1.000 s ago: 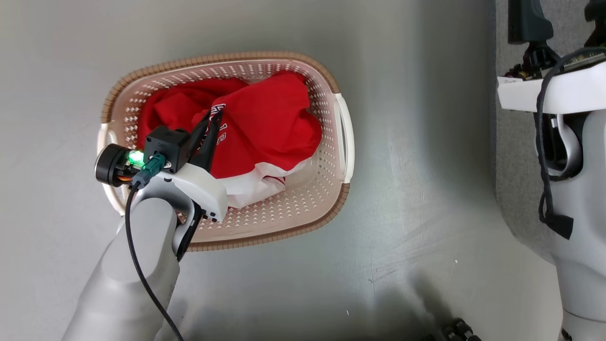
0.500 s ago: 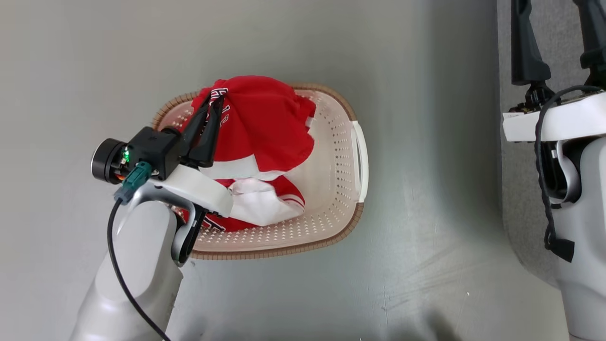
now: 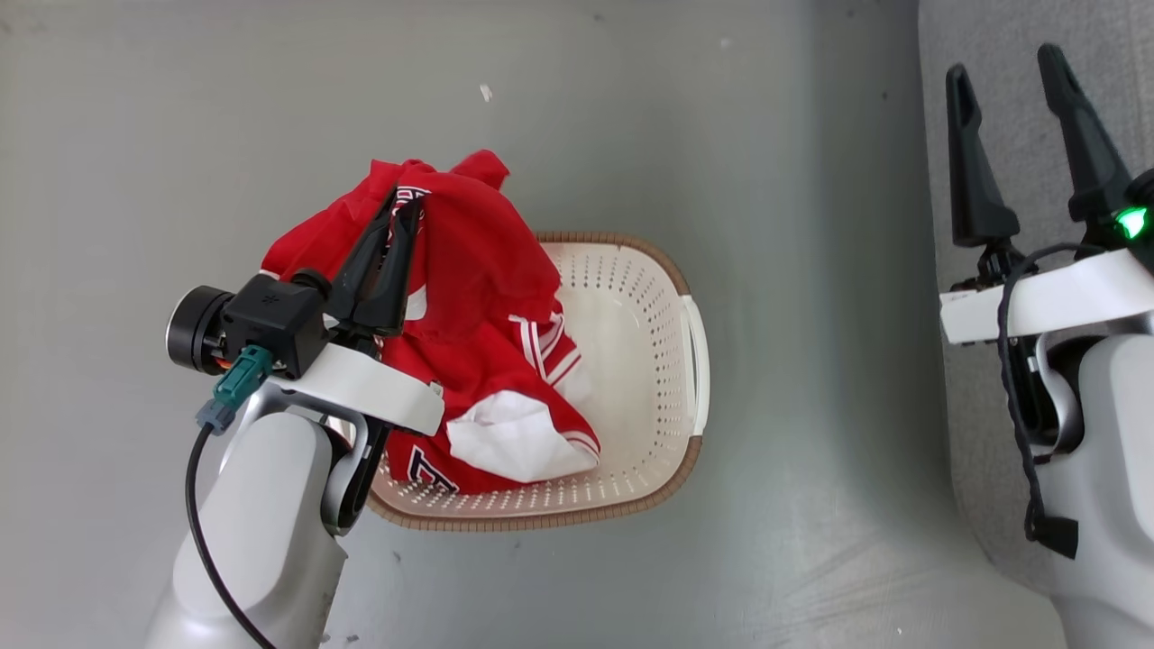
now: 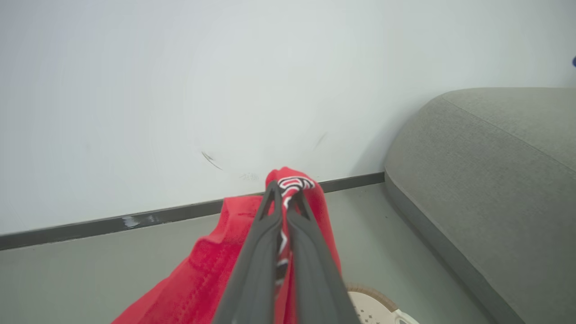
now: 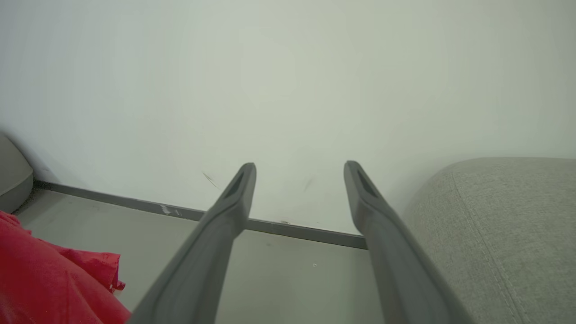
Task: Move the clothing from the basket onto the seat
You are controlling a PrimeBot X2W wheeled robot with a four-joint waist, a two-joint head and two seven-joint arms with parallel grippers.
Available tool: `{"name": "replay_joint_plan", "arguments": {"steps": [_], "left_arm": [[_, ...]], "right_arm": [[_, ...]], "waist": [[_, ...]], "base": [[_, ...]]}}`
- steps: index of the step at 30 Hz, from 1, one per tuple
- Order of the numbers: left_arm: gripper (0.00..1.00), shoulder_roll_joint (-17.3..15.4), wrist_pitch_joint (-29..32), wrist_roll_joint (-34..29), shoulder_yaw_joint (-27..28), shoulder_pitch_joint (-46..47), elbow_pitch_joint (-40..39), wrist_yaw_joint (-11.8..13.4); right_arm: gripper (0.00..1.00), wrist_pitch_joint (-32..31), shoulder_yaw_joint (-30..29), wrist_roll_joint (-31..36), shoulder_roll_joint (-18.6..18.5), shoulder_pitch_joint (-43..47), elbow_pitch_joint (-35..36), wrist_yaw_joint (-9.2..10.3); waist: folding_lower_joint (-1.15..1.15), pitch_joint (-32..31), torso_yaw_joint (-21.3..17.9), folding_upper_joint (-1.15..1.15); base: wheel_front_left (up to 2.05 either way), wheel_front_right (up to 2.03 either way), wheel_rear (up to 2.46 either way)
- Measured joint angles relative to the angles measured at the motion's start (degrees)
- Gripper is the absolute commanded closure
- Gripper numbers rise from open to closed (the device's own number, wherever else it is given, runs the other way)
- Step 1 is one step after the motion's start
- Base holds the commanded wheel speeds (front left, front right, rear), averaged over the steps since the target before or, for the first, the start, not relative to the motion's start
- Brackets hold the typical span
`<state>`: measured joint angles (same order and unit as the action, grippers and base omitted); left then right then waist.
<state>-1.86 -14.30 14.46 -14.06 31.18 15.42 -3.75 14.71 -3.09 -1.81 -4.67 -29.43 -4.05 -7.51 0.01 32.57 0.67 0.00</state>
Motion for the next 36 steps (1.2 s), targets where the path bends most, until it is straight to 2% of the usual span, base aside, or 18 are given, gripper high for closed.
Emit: {"name": "replay_joint_plan", "arguments": {"steps": [13,27,36], "left_arm": [[1.00,-1.2,0.0,0.0,0.0,-3.5,-1.7,-0.7],[1.00,-2.8,0.5,0.2,-1.5,-6.4,-1.7,-1.5],[1.00,-3.4,3.2,0.2,-4.1,-7.0,-3.5,-2.0]], "right_arm": [[0.00,0.0,4.5,-1.2,0.4,6.9,-0.8,0.00],[0.00,0.0,13.6,-3.0,0.1,14.9,-3.8,0.01],[0.00,0.0,22.0,-4.8,-2.0,16.9,-5.7,0.00]], "waist": [[0.00,-9.1,0.5,0.00],[0.00,-19.0,0.1,0.00],[0.00,-24.4,-0.3,0.00]], "base": [[0.00,0.00,0.00],[0.00,0.00,0.00],[0.00,0.00,0.00]]}}
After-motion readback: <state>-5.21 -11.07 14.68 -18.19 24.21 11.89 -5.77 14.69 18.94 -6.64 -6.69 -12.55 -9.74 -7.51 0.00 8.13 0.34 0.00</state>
